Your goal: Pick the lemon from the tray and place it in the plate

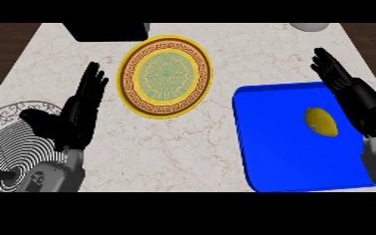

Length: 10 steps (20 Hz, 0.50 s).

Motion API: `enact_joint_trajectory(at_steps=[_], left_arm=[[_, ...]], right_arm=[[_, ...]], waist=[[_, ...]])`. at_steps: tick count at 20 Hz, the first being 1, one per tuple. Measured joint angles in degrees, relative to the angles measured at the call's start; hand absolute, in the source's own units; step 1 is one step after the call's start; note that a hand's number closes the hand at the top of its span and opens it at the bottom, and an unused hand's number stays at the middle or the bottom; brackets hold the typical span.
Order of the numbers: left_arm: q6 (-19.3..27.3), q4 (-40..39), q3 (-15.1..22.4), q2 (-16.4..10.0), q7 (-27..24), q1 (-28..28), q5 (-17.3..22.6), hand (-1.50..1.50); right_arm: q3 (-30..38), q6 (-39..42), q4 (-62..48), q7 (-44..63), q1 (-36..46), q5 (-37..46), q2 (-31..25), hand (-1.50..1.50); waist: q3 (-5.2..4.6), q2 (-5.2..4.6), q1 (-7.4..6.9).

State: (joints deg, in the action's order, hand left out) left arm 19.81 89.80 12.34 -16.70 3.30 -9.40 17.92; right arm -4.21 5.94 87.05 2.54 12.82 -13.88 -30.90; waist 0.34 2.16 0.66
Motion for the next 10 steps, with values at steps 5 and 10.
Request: enact_joint_trajectory(at_steps=[5, 10], left_arm=[[-4.4, -2.5, -0.9, -3.2, -4.3, 2.9, -1.8, 0.0], [-7.0, -5.4, -0.9, -5.8, -6.4, 5.8, -3.1, 0.0]], right_arm=[[0.1, 0.0, -1.5, 4.5, 3.8, -3.8, 4.5, 1.5], [0.3, -8.5, -2.8, 0.3, 3.8, 6.8, 3.4, -1.5]], waist=[[-0.27, -1.65, -1.03], [-0.57, -2.03, -0.93]])
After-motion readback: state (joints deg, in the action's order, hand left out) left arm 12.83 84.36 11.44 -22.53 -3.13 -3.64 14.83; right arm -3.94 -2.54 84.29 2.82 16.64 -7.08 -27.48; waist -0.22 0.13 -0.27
